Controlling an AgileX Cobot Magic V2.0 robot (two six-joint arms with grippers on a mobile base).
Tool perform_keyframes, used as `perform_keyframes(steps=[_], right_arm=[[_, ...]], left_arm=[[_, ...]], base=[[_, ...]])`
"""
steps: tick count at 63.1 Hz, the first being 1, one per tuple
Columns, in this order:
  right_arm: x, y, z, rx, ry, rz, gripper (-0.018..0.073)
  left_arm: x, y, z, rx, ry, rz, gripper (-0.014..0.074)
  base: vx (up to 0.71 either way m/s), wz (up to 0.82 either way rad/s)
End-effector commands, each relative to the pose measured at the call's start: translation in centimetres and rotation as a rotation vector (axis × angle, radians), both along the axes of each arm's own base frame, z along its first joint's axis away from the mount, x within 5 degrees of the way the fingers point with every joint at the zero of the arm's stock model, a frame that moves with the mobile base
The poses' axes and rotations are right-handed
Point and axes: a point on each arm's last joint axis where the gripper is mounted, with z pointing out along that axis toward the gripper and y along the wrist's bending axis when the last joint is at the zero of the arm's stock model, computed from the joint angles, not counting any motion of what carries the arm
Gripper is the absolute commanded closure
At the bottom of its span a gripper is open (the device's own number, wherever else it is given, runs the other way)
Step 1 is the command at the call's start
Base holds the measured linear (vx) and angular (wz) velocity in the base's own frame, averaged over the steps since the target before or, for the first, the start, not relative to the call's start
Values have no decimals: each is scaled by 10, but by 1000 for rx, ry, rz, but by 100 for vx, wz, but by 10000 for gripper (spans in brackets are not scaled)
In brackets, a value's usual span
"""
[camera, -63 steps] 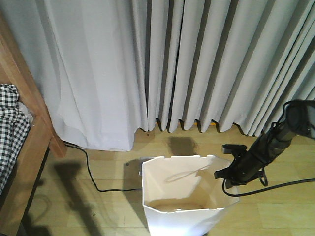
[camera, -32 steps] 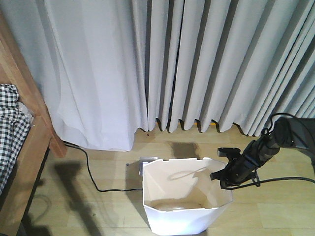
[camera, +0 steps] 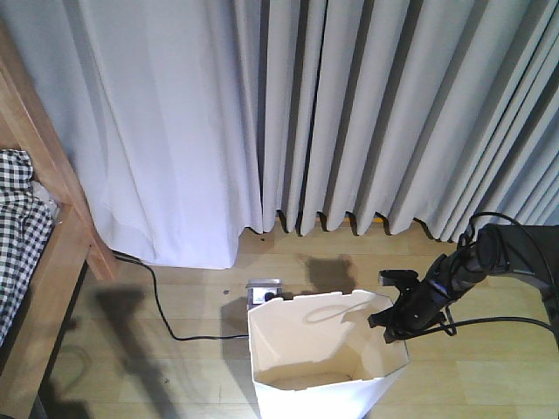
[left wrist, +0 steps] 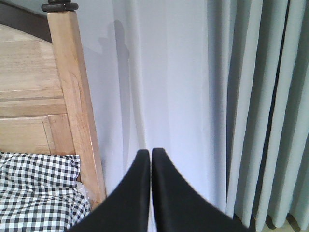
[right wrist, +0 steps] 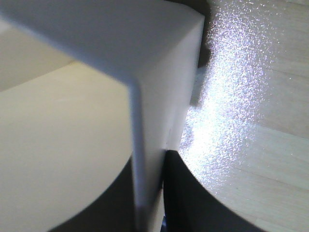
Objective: Move trash bin to bedside with robot
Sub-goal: 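Lower the held bin onto the floor with the right gripper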
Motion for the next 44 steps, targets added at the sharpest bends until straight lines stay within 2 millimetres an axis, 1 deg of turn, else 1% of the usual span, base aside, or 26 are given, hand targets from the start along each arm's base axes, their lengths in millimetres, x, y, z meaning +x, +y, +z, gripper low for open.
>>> perform_keyframes(steps=[1,9,19,26,37,44], right_arm=[[26,4,32,64,-31,-10,505],[23,3,27,55,-31,-14,476],[20,3,23,52,-24,-13,385],[21,3,23,47,-29,-18,287],[21,2,23,44,-31,-17,78],[22,1,22,36,-40,-17,3]], left_arm=[[-1,0,14,-4,-98,-4,603],[-1,0,14,-4,-98,-4,603],[-1,0,14,-4,-98,-4,603],[-1,0,14,-4,-98,-4,603],[-1,0,14,-4,-98,-4,603],[-1,0,14,-4,-98,-4,603]], base=[[0,0],[0,0],[0,0],[0,0],[0,0],[0,0]])
